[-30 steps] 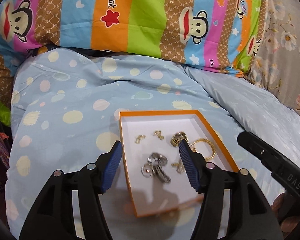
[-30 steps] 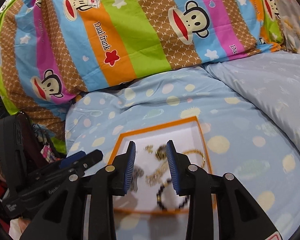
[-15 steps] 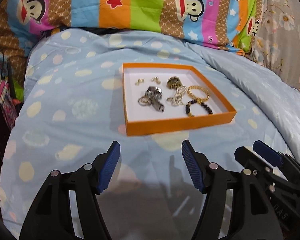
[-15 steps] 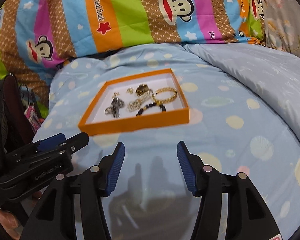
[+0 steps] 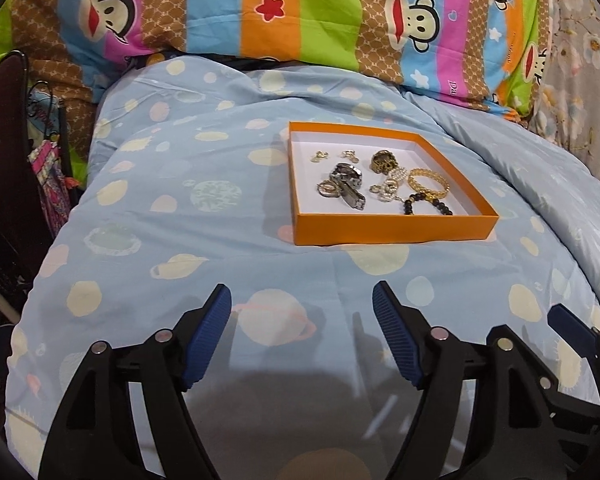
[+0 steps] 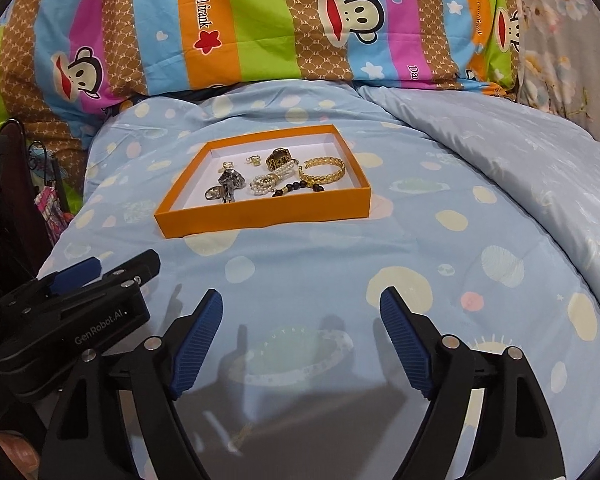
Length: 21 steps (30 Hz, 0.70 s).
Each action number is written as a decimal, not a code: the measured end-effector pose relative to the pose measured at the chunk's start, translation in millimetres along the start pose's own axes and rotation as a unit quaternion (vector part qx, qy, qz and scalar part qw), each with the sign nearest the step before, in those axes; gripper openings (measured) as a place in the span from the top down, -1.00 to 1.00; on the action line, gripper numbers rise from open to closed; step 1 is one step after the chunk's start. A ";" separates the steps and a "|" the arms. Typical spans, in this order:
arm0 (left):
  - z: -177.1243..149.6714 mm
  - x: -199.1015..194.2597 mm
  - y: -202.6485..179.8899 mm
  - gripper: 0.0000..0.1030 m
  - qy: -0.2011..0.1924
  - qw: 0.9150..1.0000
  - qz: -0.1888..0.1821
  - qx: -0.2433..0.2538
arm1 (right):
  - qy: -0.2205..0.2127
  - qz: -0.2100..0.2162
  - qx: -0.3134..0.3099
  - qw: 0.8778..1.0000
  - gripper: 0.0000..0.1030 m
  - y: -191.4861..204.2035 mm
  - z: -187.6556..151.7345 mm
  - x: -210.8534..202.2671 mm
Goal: Organize jewelry
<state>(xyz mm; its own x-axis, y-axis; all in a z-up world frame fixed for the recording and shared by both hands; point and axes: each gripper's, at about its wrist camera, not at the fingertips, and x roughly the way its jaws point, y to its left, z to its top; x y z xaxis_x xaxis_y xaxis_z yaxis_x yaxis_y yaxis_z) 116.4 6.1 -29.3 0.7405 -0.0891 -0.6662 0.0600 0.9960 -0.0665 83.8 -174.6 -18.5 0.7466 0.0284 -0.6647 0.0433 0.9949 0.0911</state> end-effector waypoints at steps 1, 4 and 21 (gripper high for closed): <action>0.1 -0.4 -0.5 -0.45 -0.001 1.000 0.003 0.000 | 0.001 0.000 0.002 1.000 -0.62 -1.1 -0.8 -0.5; -0.7 -2.9 -1.4 -0.56 -0.007 1.000 0.018 0.002 | 0.001 -0.002 0.007 1.000 -0.66 -3.1 -1.7 -1.2; -1.0 -0.6 -6.9 -0.60 -0.003 0.999 0.034 0.014 | 0.000 -0.010 0.015 1.000 -0.66 -6.2 -1.9 -0.9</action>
<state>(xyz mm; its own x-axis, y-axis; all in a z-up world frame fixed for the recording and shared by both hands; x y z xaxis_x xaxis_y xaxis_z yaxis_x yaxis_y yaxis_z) 114.9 -0.7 -29.2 0.7479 -0.0222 -0.6634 0.0288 0.9996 -0.0009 81.7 -180.6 -19.9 0.7456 0.0076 -0.6663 0.0794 0.9918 0.1002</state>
